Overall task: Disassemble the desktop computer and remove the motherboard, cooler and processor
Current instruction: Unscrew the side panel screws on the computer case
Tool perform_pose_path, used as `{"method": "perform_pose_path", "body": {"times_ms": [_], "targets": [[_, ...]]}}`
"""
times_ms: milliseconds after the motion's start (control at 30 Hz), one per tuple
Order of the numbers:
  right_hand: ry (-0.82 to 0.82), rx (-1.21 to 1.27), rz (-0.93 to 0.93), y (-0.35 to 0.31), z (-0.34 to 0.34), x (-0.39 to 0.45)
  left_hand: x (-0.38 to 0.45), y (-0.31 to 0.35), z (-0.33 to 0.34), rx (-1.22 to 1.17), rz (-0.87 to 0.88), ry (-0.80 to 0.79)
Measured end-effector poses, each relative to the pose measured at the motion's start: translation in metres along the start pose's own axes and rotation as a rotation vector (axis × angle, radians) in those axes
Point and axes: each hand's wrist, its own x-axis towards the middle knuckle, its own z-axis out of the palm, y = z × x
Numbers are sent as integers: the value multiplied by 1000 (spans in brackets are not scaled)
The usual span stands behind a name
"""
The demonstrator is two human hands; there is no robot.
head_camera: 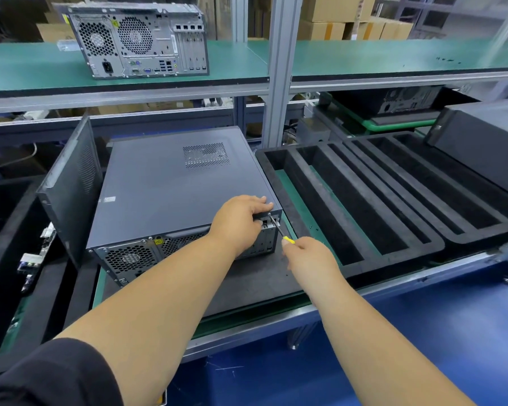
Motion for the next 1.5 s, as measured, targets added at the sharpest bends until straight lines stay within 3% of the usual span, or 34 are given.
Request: {"method": "perform_pose_path", "body": {"times_ms": [67,167,500,633,733,867,933,1000,1300,1500], "targets": [[-211,541,333,-5,-5,1,0,0,0,-9,-1,8],[-401,924,458,2,-12,0,0,0,1,-15,-10,18],[-384,967,447,4,-9,-5,-2,4,-2,-11,18,4],[-435,978,435,5,-9,-5,-28,17,1,-248,35,177],[-441,950,417,7,-10,-3,-41,31,11,-400,-272,200],[-356,827,393,8,-9,-4,-31,45,15,-1151,-847,-37],[-344,856,394,9,-8,-5,-24,43,14,-1445,-890,-116],[-362,905,399,10,-7,-4,-18,42,12,-1576,-873,-154],[-484,1081,470,9,-7,-2,-4,46,19,-1683,-965,-92],[-432,952,423,10,-8,-3,-3,41,22,-1668,-964,-96]]}}
